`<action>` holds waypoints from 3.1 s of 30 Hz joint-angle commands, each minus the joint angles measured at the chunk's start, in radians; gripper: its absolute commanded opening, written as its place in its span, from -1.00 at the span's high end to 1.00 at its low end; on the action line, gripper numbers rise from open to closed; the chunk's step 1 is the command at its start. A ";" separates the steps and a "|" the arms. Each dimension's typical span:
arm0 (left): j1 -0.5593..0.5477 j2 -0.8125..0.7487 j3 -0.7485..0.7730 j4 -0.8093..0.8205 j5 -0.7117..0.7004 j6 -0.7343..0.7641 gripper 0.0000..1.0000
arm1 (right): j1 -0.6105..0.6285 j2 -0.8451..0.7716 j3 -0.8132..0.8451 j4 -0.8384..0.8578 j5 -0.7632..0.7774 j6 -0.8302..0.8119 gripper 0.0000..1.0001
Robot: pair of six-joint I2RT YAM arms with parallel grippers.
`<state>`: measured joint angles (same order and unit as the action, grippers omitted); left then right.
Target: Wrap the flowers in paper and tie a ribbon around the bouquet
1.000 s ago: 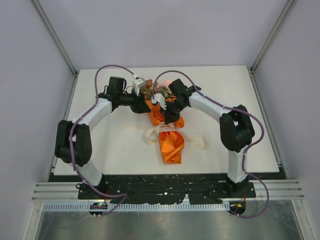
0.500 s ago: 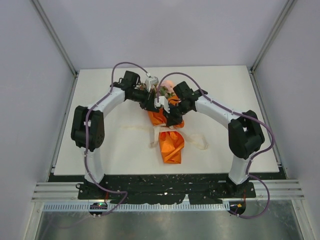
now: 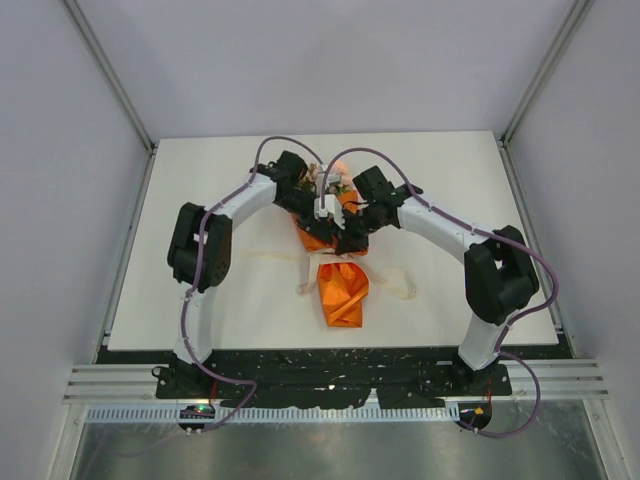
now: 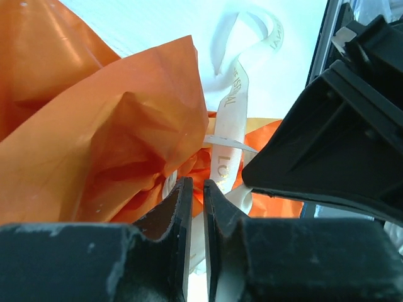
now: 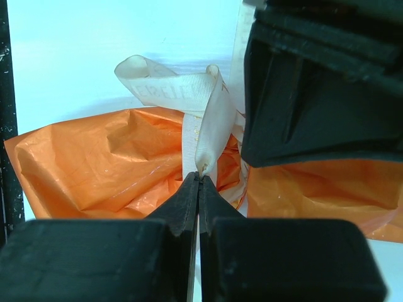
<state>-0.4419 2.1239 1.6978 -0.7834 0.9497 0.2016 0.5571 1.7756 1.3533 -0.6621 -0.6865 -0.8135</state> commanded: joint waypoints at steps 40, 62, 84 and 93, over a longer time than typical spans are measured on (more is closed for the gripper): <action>-0.081 0.062 0.025 -0.142 -0.063 0.295 0.48 | -0.013 -0.056 -0.056 0.053 -0.056 -0.015 0.90; 0.006 -0.044 0.057 -0.108 0.149 0.190 1.00 | -0.016 -0.051 -0.054 0.044 -0.081 -0.001 0.74; 0.046 0.051 -0.007 0.223 0.097 -0.254 1.00 | 0.199 -0.160 -0.082 0.286 0.283 0.106 -0.28; 0.048 0.056 -0.010 0.220 0.096 -0.240 1.00 | 0.328 -0.054 -0.169 0.502 0.397 -0.094 -0.64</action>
<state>-0.3935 2.1818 1.6875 -0.5880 1.0378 -0.0311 0.8837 1.7016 1.1957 -0.2810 -0.3248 -0.8005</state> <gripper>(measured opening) 0.010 0.814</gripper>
